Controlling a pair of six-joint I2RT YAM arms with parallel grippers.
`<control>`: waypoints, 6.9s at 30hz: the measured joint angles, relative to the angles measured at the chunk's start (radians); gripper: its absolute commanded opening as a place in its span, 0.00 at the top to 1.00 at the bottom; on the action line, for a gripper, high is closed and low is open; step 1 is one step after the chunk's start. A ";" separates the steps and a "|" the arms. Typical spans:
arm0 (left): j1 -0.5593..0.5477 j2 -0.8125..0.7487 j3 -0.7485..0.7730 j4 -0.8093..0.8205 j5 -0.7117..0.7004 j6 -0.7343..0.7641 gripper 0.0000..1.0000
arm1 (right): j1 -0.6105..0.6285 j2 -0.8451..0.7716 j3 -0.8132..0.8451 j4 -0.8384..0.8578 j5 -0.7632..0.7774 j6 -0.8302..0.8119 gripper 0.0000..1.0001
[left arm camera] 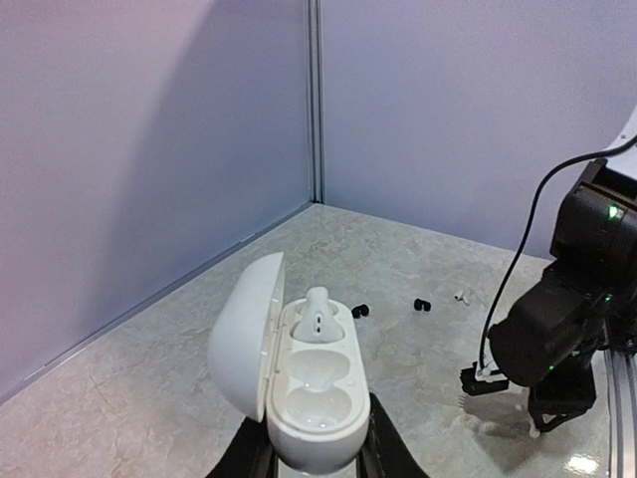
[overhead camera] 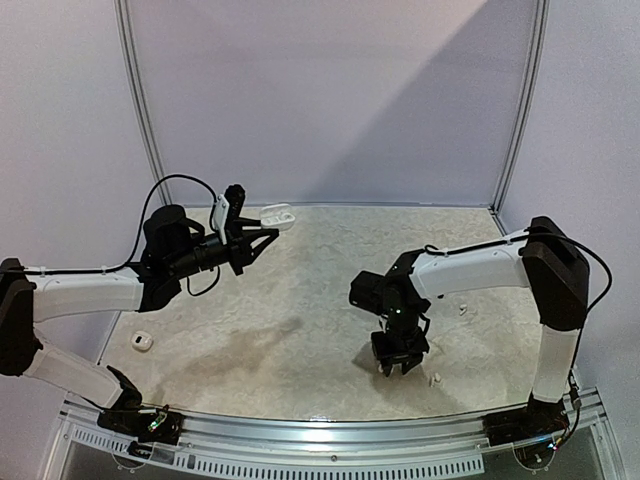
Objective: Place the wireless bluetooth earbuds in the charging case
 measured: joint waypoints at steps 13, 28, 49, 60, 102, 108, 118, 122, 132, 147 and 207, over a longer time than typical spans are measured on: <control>0.000 0.000 0.000 -0.001 0.004 0.003 1.00 | 0.057 -0.030 -0.043 0.004 -0.052 -0.010 0.58; -0.001 0.000 0.000 -0.008 0.008 0.008 1.00 | -0.031 -0.024 0.240 -0.206 0.043 -0.401 0.73; -0.001 -0.007 0.000 -0.008 0.027 0.008 1.00 | -0.062 -0.039 0.039 0.076 0.057 -0.990 0.71; -0.001 -0.007 0.000 -0.010 0.030 0.008 1.00 | -0.059 -0.039 -0.018 0.117 0.011 -0.985 0.72; -0.001 -0.007 0.000 -0.026 0.031 0.035 1.00 | -0.008 -0.098 -0.119 0.158 -0.096 -0.802 0.76; -0.001 -0.007 0.000 -0.028 0.030 0.037 1.00 | 0.001 -0.102 -0.125 0.164 -0.117 -0.782 0.83; -0.001 -0.011 0.000 -0.033 0.030 0.045 1.00 | 0.007 -0.110 -0.131 0.166 -0.137 -0.763 0.97; -0.001 -0.012 0.000 -0.033 0.029 0.045 1.00 | 0.017 -0.122 -0.131 0.161 -0.130 -0.746 1.00; -0.001 -0.012 0.000 -0.032 0.026 0.050 1.00 | 0.031 -0.210 -0.060 0.156 -0.028 -0.713 1.00; -0.002 0.001 0.002 0.088 0.263 0.033 1.00 | 0.109 -0.389 0.421 0.415 0.259 -1.019 1.00; -0.016 0.031 0.031 0.045 0.326 -0.069 1.00 | 0.257 -0.021 0.712 0.394 0.671 -1.506 0.99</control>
